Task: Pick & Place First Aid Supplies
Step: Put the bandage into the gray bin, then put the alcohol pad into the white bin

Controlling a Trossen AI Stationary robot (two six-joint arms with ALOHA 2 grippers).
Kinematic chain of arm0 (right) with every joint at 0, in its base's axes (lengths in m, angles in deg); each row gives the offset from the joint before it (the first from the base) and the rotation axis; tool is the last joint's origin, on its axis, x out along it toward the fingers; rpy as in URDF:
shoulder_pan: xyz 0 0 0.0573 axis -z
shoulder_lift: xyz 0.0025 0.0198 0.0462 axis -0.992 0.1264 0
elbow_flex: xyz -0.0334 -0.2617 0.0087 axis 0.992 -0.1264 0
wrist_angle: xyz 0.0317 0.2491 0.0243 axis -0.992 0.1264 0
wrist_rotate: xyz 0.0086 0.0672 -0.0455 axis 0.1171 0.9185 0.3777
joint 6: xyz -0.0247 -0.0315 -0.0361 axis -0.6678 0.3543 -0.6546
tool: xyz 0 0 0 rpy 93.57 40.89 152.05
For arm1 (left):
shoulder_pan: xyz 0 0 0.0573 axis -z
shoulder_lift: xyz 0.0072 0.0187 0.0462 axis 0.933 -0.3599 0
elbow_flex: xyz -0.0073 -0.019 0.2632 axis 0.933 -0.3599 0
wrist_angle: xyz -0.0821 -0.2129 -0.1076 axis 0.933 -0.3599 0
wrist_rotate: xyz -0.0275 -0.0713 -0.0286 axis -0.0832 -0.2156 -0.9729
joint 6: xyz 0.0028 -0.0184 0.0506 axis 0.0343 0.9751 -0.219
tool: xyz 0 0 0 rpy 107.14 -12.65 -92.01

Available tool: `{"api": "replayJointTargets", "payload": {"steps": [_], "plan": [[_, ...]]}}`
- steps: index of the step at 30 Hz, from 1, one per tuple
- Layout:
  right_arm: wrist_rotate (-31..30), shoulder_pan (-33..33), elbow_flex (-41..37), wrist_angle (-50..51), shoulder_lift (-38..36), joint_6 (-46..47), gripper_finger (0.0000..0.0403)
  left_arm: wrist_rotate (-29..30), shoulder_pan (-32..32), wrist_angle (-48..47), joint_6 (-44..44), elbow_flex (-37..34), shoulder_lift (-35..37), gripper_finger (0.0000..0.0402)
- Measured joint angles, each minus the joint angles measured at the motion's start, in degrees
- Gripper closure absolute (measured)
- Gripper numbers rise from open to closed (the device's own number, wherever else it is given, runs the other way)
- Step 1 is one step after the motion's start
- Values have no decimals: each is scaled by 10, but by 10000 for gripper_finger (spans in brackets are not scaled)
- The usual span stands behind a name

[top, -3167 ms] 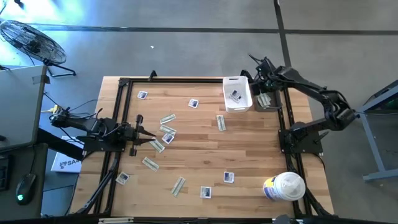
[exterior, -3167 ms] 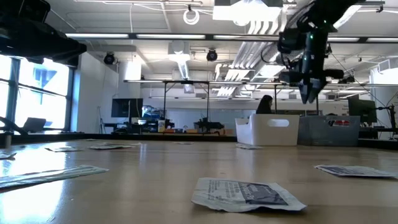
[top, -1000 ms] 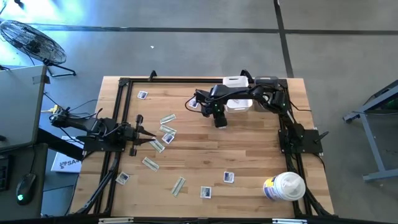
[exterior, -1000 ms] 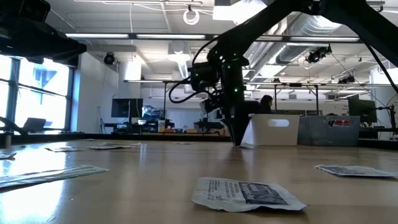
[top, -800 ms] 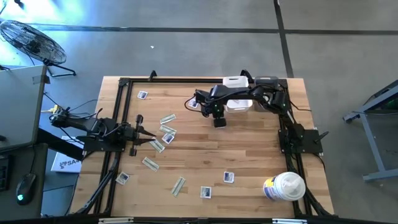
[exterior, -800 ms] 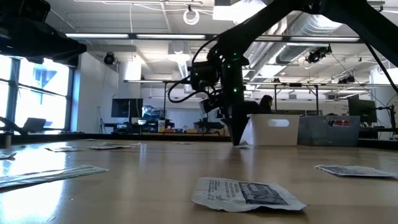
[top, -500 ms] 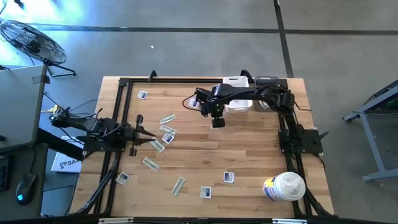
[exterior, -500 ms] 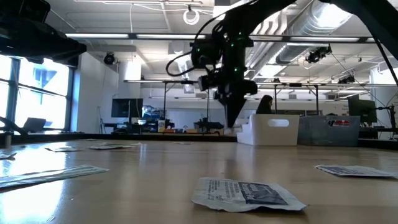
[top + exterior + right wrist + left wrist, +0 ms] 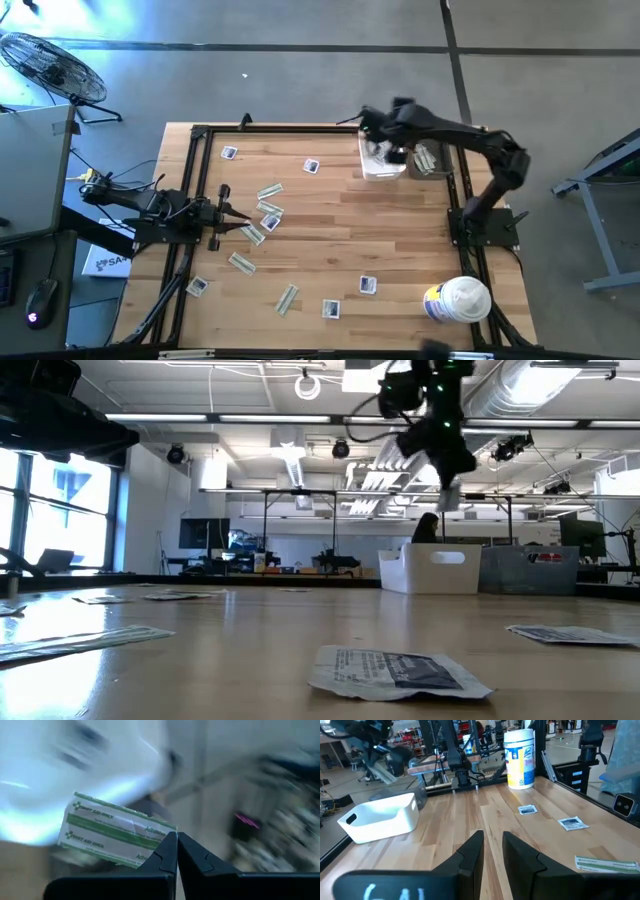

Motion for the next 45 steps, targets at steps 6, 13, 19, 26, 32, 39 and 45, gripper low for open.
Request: {"api": "replayJointTargets", "payload": {"steps": [6,13,19,26,32,39,45], "plan": [[-99,78,-132,-81,-93,-35,401,0,0,0,0,0,0,332],[-53,117,-245,-116,-119,-38,399,0,0,0,0,0,0,332],[-3,122,-324,-185,-118,-67,400,0,0,0,0,0,0,332],[5,121,-366,-253,-118,-68,367,0,0,0,0,0,0,332],[-40,117,-361,-240,-118,1,292,0,0,0,0,0,0,332],[-48,60,-260,-104,-118,128,250,0,0,0,0,0,0,332],[201,-46,-200,-85,-119,244,259,0,0,0,0,0,0,332]]}}
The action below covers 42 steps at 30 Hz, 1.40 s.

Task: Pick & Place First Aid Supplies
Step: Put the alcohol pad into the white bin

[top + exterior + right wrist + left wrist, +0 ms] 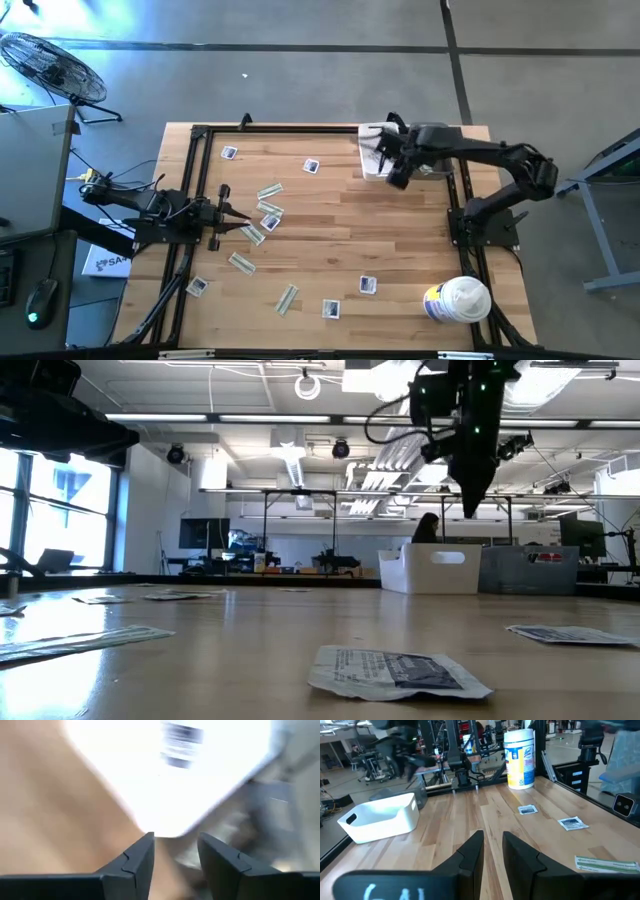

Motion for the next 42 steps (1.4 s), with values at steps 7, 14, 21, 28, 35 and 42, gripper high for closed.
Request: {"api": "replayJointTargets", "payload": {"steps": [7,14,21,28,35,42], "plan": [[133,-196,-47,-84,0,108,265,0,0,0,0,0,0,332],[188,-377,-86,-262,39,262,266,0,0,0,0,0,0,332],[209,-460,-56,-308,152,279,266,0,0,0,0,0,0,332],[212,-489,-49,-365,199,292,266,0,0,0,0,0,0,332],[185,-502,-48,-372,228,245,267,0,0,0,0,0,0,332],[170,-502,-47,-369,238,237,310,0,0,0,0,0,0,332]]}}
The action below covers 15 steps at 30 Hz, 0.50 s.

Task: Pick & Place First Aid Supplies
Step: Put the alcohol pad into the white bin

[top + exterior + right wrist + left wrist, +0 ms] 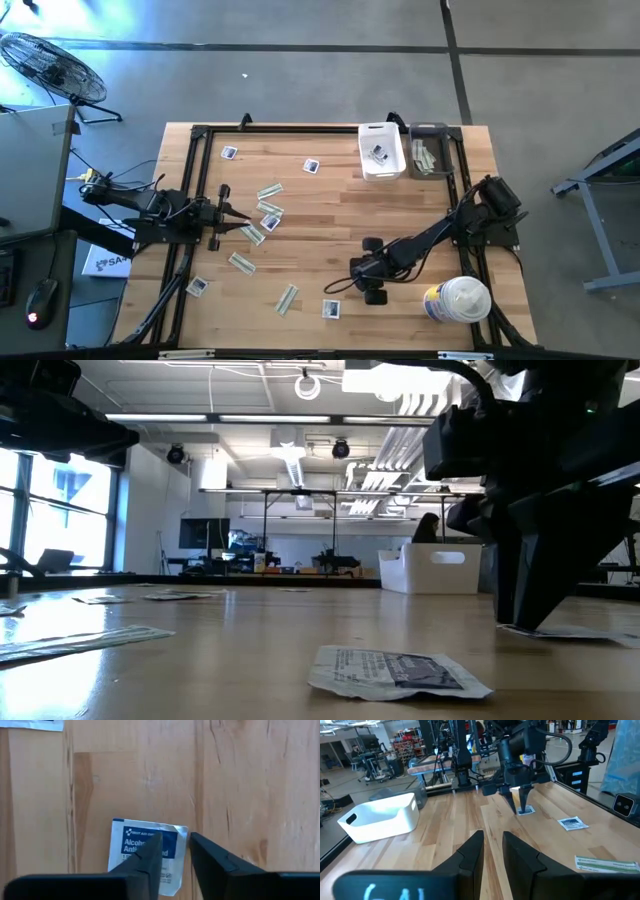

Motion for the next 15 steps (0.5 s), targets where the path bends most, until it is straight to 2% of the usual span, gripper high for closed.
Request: {"api": "replayJointTargets", "payload": {"steps": [7,11,15], "plan": [[-7,7,0,-1,0,-5,392,0,0,0,0,0,0,332],[0,20,-1,2,-3,-5,393,0,0,0,0,0,0,332],[-6,55,-5,41,-43,-23,390,0,0,0,0,0,0,332]]}}
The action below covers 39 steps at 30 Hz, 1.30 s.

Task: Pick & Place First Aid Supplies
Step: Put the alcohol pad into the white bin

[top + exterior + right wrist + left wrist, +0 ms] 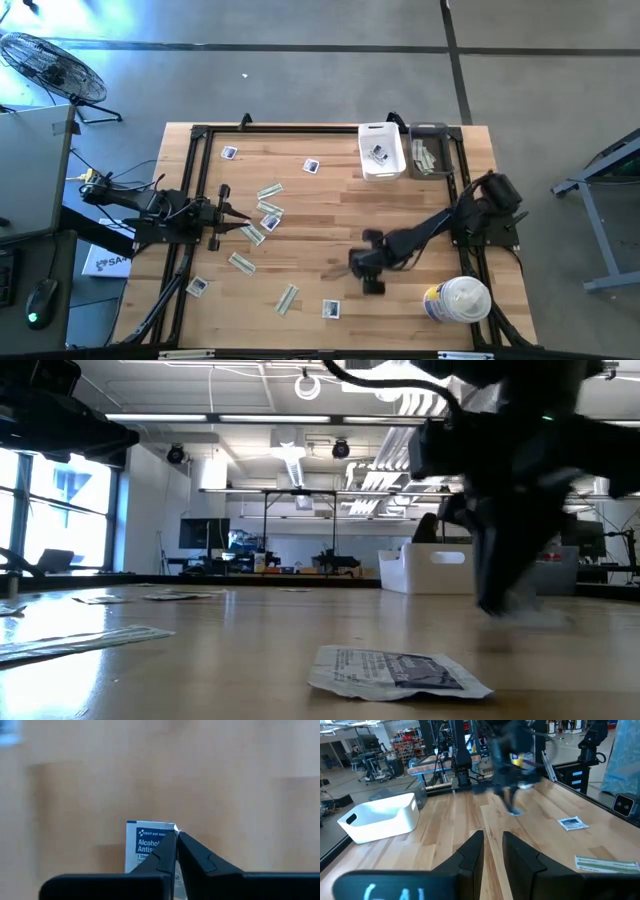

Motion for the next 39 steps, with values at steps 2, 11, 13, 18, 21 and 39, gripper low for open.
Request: {"api": "replayJointTargets", "payload": {"steps": [2,11,13,18,21,39], "plan": [[-22,31,1,27,-42,-8,397,0,0,0,0,0,0,332],[-201,241,2,90,-238,-39,398,0,0,0,0,0,0,332],[-224,299,2,80,-261,-42,401,0,0,0,0,0,0,332],[-192,444,2,54,-255,-86,400,0,0,0,0,0,0,332],[-151,508,2,33,-216,-95,401,0,0,0,0,0,0,332],[-109,596,2,-43,-63,-176,358,0,0,0,0,0,0,332]]}}
